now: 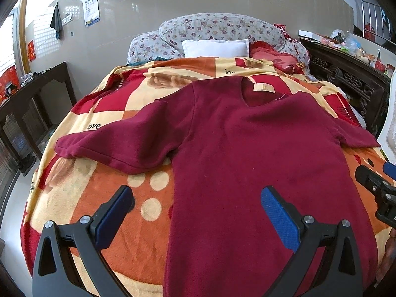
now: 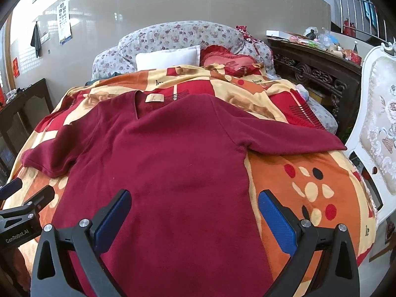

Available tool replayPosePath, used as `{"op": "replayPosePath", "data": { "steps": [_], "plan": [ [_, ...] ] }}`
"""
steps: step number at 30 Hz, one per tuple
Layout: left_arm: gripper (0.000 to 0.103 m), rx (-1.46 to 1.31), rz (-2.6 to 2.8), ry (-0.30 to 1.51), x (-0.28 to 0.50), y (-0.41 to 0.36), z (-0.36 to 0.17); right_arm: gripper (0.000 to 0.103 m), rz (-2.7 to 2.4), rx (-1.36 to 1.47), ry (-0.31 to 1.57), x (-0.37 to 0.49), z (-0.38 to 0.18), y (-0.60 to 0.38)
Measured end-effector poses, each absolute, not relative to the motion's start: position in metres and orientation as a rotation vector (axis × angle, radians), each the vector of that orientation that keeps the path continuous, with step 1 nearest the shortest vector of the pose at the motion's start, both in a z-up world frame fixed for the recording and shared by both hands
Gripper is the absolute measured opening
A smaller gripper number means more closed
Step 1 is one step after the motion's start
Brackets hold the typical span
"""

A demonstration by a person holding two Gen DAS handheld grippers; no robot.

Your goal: Fold small clothes

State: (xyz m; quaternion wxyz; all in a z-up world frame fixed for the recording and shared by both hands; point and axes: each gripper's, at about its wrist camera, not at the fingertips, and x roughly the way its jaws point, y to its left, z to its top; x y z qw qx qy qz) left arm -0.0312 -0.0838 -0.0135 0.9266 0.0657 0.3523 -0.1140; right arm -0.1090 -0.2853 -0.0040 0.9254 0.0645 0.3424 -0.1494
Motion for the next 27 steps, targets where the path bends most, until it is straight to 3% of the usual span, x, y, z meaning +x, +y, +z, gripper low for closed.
{"op": "replayPosePath", "data": {
  "steps": [20, 27],
  "plan": [
    [0.103, 0.101, -0.164, 0.762, 0.003, -0.056, -0.027, 0.103, -0.241, 0.099, 0.744, -0.071, -0.014, -0.257],
    [0.103, -0.029, -0.066, 0.835, 0.037, 0.006, -0.029, 0.103, -0.132, 0.089, 0.759, -0.035, -0.021, -0.226]
  ]
}}
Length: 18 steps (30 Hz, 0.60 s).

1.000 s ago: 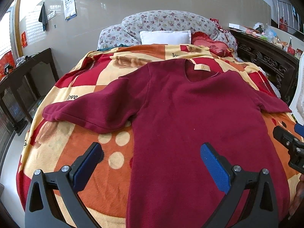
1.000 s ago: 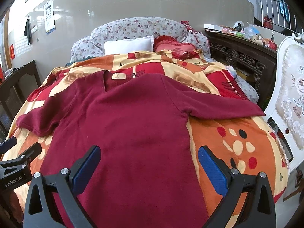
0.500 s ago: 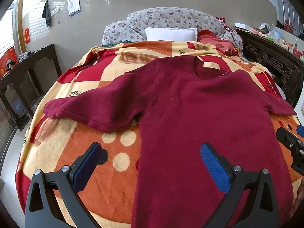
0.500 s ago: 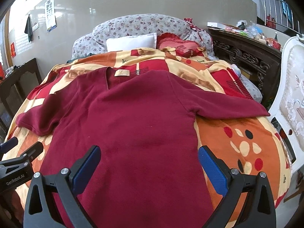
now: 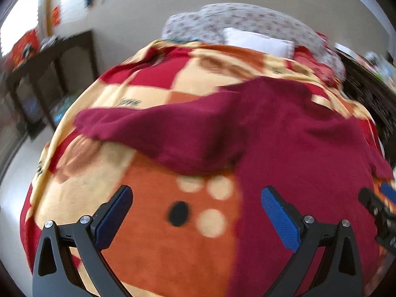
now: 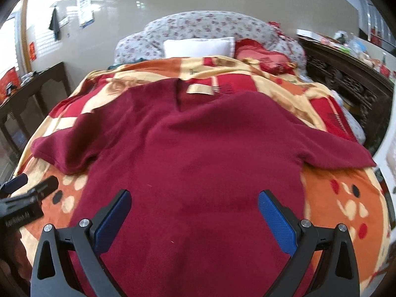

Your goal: Fold small clothes

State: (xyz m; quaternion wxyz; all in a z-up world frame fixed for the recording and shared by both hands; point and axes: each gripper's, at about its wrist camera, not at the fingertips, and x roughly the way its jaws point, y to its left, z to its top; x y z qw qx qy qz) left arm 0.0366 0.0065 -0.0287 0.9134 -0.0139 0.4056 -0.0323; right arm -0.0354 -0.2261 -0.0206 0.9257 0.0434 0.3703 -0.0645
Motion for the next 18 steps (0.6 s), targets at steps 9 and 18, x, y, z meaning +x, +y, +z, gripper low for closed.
{"op": "replayPosePath", "data": {
  "steps": [9, 18],
  "plan": [
    [0.099, -0.175, 0.157, 0.843, 0.092, 0.118, -0.026, 0.097, -0.005, 0.069, 0.771, 0.007, -0.034, -0.186],
    [0.066, -0.410, 0.251, 0.945, 0.157, 0.184, -0.063, 0.096, 0.045, 0.088, 0.799, 0.019, -0.045, -0.181]
  ]
}}
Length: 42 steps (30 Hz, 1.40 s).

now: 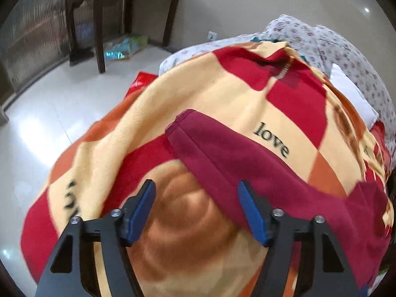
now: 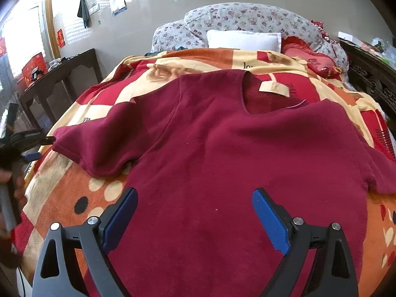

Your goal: Fold small clothes

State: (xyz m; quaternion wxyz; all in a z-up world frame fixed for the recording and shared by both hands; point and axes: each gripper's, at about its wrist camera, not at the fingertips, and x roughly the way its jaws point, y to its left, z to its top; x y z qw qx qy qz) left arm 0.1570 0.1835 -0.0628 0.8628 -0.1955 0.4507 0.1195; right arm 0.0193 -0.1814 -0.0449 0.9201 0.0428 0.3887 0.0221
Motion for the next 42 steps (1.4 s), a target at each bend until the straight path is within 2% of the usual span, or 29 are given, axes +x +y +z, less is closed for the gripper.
{"op": "replayPosePath", "data": {
  "steps": [2, 4, 5, 8, 12, 16, 19, 23, 29, 32, 33, 35, 37, 39, 42],
  "plan": [
    [0.054, -0.435, 0.246, 0.932, 0.166, 0.184, -0.068, 0.096, 0.051, 0.094, 0.804, 0.020, -0.046, -0.184],
    [0.015, -0.435, 0.219, 0.922, 0.174, 0.179, -0.068, 0.096, 0.055, 0.102, 0.806, 0.022, -0.047, -0.186],
    [0.008, -0.420, 0.219, 0.924, 0.176, 0.176, -0.066, 0.096, 0.058, 0.108, 0.803, 0.022, -0.046, -0.189],
    [0.006, -0.376, 0.190, 0.882, 0.174, 0.165, -0.039, 0.096, 0.045, 0.127, 0.778, 0.019, -0.038, -0.201],
    [0.005, -0.350, 0.040, 0.712, 0.148, 0.132, 0.038, 0.096, 0.005, 0.171, 0.717, 0.012, -0.018, -0.229],
    [0.005, -0.274, -0.189, 0.566, 0.108, 0.059, 0.112, 0.096, -0.042, 0.199, 0.676, 0.004, -0.002, -0.259],
    [0.005, -0.205, -0.368, 0.506, 0.074, -0.008, 0.137, 0.096, -0.091, 0.211, 0.650, -0.006, 0.008, -0.284],
    [0.005, -0.120, -0.564, 0.552, 0.043, -0.093, 0.117, 0.096, -0.182, 0.230, 0.633, -0.022, 0.014, -0.327],
    [0.006, 0.058, -0.697, 0.760, 0.015, -0.198, 0.001, 0.096, -0.285, 0.285, 0.670, -0.049, 0.007, -0.383],
    [0.011, 0.210, -0.701, 0.777, -0.005, -0.224, -0.033, 0.096, -0.301, 0.303, 0.680, -0.057, 0.003, -0.396],
    [0.018, 0.224, -0.725, 0.779, -0.012, -0.223, -0.035, 0.097, -0.299, 0.307, 0.680, -0.060, 0.003, -0.397],
    [0.037, 0.226, -0.731, 0.756, -0.015, -0.209, -0.028, 0.097, -0.258, 0.321, 0.689, -0.060, 0.001, -0.396],
    [0.071, 0.223, -0.696, 0.675, -0.024, -0.178, -0.011, 0.097, -0.208, 0.339, 0.700, -0.062, -0.002, -0.393],
    [0.084, 0.228, -0.628, 0.581, -0.024, -0.147, 0.002, 0.098, -0.158, 0.344, 0.719, -0.059, -0.006, -0.388],
    [0.084, 0.278, -0.477, 0.544, -0.003, -0.107, 0.004, 0.099, -0.063, 0.316, 0.774, -0.052, -0.016, -0.370]
  ]
}}
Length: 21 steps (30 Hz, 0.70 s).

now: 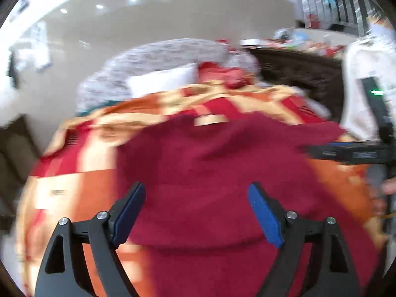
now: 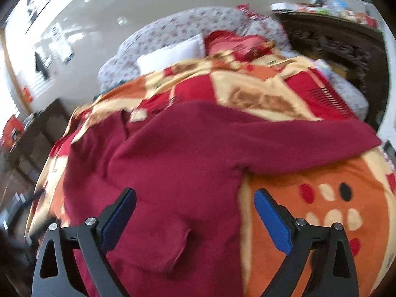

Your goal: Fold small clothes

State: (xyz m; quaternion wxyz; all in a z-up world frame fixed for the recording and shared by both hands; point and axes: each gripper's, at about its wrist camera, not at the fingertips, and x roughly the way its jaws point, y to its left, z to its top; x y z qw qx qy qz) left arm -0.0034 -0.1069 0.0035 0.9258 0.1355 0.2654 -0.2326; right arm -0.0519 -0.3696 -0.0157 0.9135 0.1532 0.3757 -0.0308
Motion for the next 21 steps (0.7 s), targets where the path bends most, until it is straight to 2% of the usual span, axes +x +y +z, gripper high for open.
{"op": "replayPosePath", "data": {
  "steps": [7, 8, 10, 12, 13, 14, 15, 19, 21],
  "plan": [
    [0.084, 0.190, -0.327, 0.658, 0.056, -0.055, -0.019, 0.099, 0.016, 0.096, 0.900, -0.019, -0.051, -0.325],
    [0.084, 0.184, -0.319, 0.663, 0.060, -0.053, -0.021, 0.096, 0.022, 0.062, 0.932, -0.014, -0.059, -0.322],
    [0.084, 0.180, -0.301, 0.675, 0.067, -0.050, -0.026, 0.074, 0.042, 0.024, 0.988, -0.006, -0.078, -0.318],
    [0.084, 0.182, -0.294, 0.685, 0.072, -0.048, -0.030, 0.058, 0.044, 0.008, 0.961, -0.006, -0.083, -0.317],
    [0.084, 0.183, -0.289, 0.685, 0.074, -0.048, -0.030, 0.047, 0.045, -0.011, 0.952, -0.006, -0.080, -0.315],
    [0.084, 0.183, -0.283, 0.681, 0.075, -0.048, -0.030, 0.017, 0.042, -0.028, 0.941, -0.007, -0.075, -0.314],
    [0.084, 0.173, -0.278, 0.677, 0.076, -0.046, -0.028, 0.001, 0.035, -0.034, 0.920, -0.007, -0.068, -0.315],
    [0.084, 0.123, -0.270, 0.652, 0.084, -0.047, -0.015, 0.001, -0.048, -0.019, 0.762, -0.008, -0.021, -0.336],
    [0.084, 0.122, -0.264, 0.641, 0.086, -0.050, -0.010, 0.001, -0.018, 0.003, 0.766, -0.002, -0.010, -0.346]
  ]
}}
